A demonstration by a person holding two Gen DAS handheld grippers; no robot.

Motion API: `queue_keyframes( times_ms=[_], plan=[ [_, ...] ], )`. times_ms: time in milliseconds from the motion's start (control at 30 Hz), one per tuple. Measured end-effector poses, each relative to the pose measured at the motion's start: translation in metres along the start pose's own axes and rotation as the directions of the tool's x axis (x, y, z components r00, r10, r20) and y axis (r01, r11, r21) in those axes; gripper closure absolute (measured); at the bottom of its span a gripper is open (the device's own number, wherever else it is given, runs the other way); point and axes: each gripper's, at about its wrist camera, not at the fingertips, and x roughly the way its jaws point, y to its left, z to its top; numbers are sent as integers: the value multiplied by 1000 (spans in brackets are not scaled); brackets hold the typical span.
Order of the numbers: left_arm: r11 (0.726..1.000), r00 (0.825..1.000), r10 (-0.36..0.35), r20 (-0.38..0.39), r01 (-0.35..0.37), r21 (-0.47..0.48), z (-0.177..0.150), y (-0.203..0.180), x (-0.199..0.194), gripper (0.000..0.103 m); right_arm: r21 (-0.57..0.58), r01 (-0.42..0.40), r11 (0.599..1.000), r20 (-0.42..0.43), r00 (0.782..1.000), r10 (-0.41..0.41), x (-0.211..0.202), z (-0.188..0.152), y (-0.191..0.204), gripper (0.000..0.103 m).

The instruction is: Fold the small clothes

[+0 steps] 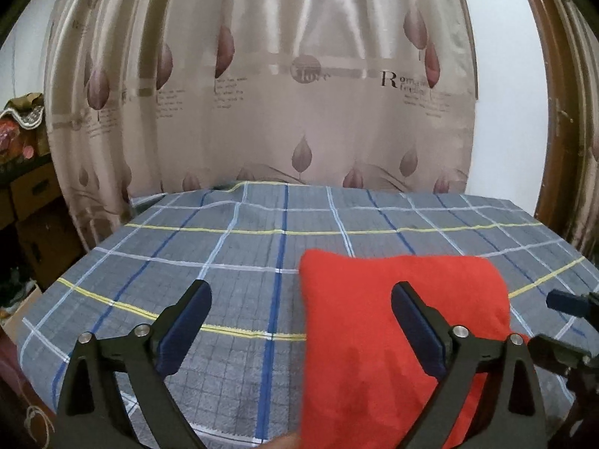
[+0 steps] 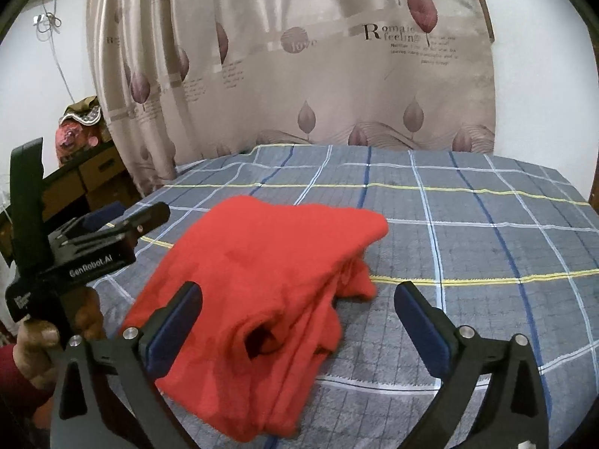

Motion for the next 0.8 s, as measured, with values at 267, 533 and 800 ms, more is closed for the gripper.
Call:
queue_keyframes(
  times_ms=[267,533,800],
  plan=[
    [999,999,-3,48,1,39,4,-8,-13,0,-15,-3,1000,7,1000,3,-4,-2,4,1],
    [999,999,-25,31,24,35,6,-10,-15,0,-16,-3,1000,8,1000,3,-5,-2,4,0],
    [999,999,-35,9,34,28,6,-10,-12,0,-18,-11,1000,2,1000,11,-6,-1,8,0]
  ],
)
